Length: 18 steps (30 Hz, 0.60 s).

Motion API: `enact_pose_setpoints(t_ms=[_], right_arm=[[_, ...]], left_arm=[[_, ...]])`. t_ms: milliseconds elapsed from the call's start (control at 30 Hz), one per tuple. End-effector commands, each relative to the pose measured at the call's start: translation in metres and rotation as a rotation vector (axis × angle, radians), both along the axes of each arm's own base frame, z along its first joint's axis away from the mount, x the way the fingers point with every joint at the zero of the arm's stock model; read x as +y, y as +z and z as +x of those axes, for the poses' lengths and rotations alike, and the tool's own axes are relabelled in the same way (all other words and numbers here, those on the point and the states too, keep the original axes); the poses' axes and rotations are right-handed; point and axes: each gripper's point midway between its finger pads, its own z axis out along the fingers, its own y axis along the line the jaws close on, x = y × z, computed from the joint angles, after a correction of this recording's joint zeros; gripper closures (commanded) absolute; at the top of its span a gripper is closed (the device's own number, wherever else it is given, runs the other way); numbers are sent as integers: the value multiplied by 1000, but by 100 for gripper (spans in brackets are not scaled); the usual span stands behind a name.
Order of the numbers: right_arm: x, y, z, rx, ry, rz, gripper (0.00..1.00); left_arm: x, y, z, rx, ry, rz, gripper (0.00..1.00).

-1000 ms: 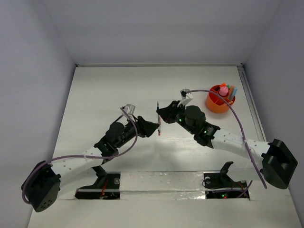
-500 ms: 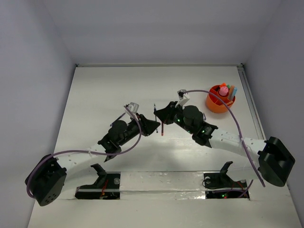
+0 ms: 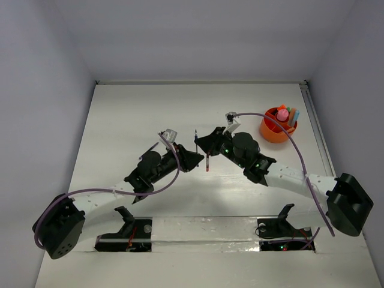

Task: Sort the stationery into containers
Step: Pick up the pen from the center of the board.

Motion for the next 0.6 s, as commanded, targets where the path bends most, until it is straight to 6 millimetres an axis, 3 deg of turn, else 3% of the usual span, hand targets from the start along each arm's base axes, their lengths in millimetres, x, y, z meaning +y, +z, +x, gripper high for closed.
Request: enact_pose_setpoints(t_ms=[0,200,233,267,433,567], right_arm=[[-6,28,2,-68,-23,72,100],[-10,30,2,-76,-33,68,100],[-10,29,3,-74,-36,59,100],[-10,28,3,-73,-36,58,100],[-14,24,4,-57,-39,28,99],[-27,19,5,-43,-53,-42,79]], left_arm=[[-2,34,0,-88,-7,-57,77],[-3,33,0,-88,-14,-51,77],[-5,31,0,-90,-21,-44,96],[-5,31,0,-90,-21,-44,100],[-1,30,3,-103,2,-28,100],[4,26,8,-112,37,11,100]])
